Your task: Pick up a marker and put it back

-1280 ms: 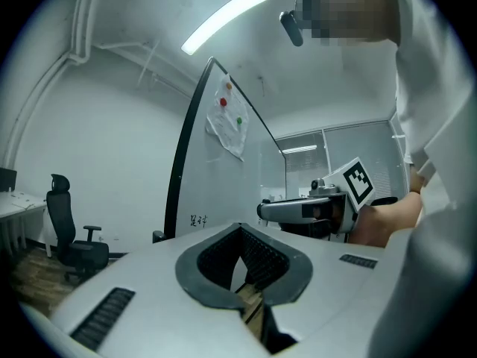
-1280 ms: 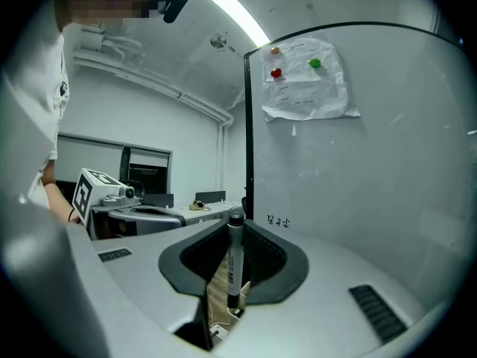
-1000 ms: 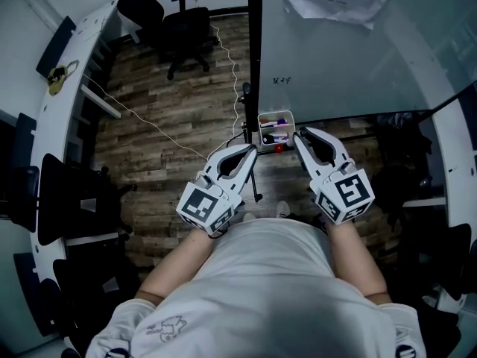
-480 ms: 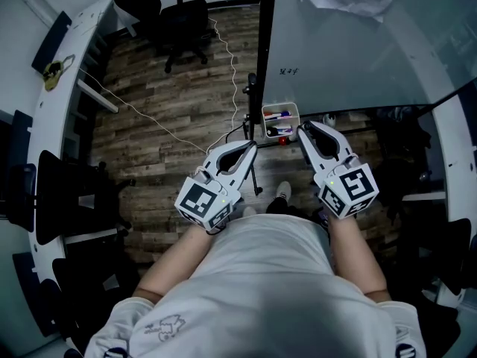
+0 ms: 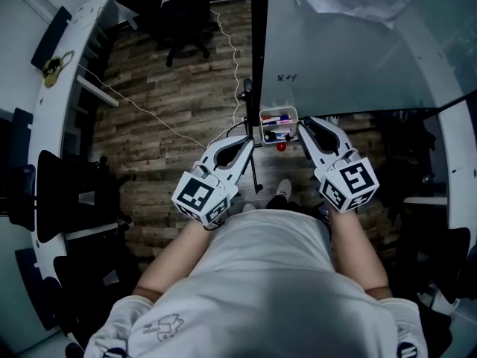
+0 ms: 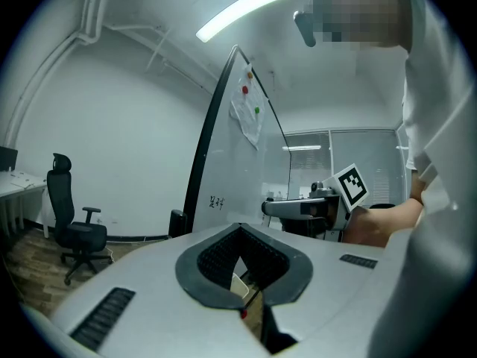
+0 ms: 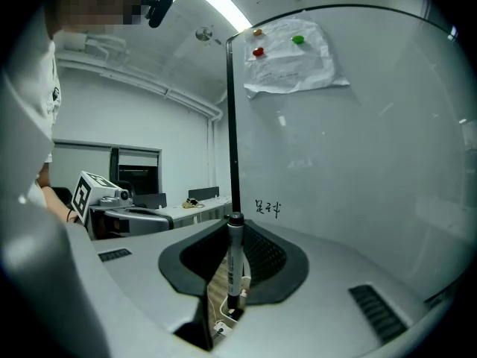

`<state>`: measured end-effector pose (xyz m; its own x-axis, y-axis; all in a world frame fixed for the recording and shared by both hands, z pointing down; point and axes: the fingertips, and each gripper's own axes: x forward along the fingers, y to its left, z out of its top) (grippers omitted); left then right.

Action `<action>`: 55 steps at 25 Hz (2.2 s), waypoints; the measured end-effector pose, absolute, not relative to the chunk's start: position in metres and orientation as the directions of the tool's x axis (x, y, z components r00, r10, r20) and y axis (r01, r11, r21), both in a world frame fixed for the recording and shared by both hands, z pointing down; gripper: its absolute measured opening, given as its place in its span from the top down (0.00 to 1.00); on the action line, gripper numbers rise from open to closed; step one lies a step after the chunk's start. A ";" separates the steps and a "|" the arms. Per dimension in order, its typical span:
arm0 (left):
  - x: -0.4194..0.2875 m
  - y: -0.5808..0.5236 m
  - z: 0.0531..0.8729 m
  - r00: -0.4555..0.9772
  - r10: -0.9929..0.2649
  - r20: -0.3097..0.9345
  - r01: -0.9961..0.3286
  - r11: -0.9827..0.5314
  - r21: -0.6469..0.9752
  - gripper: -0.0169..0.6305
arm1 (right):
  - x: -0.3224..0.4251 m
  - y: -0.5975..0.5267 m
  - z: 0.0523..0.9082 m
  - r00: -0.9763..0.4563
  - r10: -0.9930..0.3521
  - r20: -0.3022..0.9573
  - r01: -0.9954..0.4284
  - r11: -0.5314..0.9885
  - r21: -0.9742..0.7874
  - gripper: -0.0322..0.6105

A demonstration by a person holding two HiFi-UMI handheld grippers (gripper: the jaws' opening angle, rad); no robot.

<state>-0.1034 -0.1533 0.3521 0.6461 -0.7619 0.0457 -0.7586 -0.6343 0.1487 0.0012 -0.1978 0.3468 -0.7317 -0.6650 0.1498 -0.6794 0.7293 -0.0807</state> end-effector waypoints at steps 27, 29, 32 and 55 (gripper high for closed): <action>-0.078 -0.218 0.414 0.630 -0.756 0.175 -0.772 -0.587 0.242 0.97 | 0.014 -0.265 0.437 -0.783 -0.559 0.273 -0.619 0.744 -0.253 0.84; -0.075 -0.217 0.418 0.639 -0.749 0.175 -0.764 -0.594 0.252 0.97 | 0.016 -0.266 0.441 -0.784 -0.555 0.277 -0.617 0.744 -0.255 0.84; -0.070 -0.216 0.423 0.649 -0.739 0.180 -0.756 -0.601 0.261 0.97 | 0.017 -0.267 0.447 -0.787 -0.550 0.278 -0.614 0.744 -0.264 0.84; -0.059 -0.227 0.459 0.661 -0.719 0.214 -0.746 -0.598 0.292 0.97 | 0.009 -0.267 0.489 -0.815 -0.483 0.319 -0.574 0.745 -0.339 0.84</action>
